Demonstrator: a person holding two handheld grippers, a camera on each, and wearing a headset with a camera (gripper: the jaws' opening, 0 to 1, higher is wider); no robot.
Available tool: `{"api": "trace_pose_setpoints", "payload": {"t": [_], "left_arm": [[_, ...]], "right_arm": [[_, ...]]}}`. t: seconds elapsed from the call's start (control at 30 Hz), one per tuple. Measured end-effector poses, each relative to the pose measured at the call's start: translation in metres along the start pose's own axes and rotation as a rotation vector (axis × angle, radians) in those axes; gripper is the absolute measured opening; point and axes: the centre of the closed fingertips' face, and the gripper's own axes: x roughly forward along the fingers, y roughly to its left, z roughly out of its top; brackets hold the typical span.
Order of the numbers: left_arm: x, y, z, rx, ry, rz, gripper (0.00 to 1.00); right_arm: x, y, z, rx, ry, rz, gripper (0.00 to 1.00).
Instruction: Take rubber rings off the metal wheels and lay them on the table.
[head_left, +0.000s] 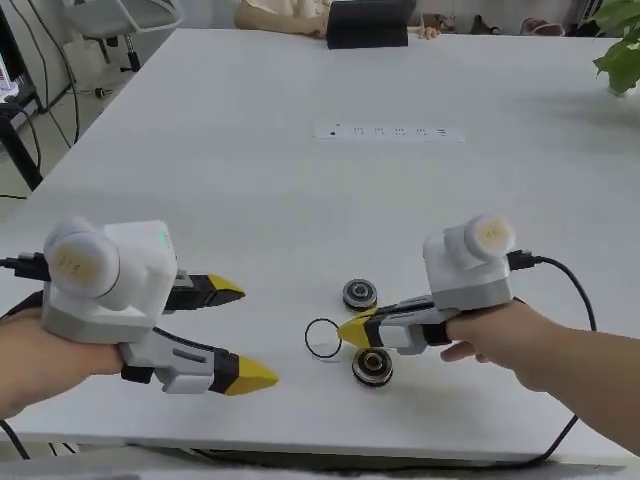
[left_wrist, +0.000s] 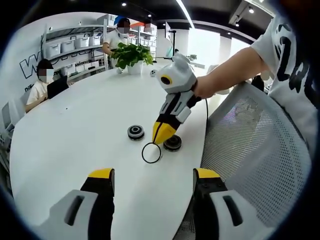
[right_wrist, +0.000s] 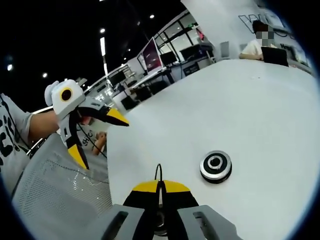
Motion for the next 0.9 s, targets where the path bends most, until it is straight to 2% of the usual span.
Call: {"api": "trace_pose_setpoints", "payload": {"t": [0.1, 0.4, 0.9], "left_arm": [[0.000, 0.000, 0.001, 0.002, 0.000, -0.002, 0.61], [0.000, -0.001, 0.002, 0.008, 0.002, -0.005, 0.61], [0.006, -0.005, 0.006, 0.016, 0.008, -0.026, 0.59]], "right_arm": [[-0.001, -0.002, 0.000, -0.033, 0.005, -0.016, 0.03], [-0.004, -0.006, 0.004, -0.057, -0.009, -0.036, 0.16], [-0.021, -0.002, 0.011, -0.067, -0.056, -0.017, 0.23]]}}
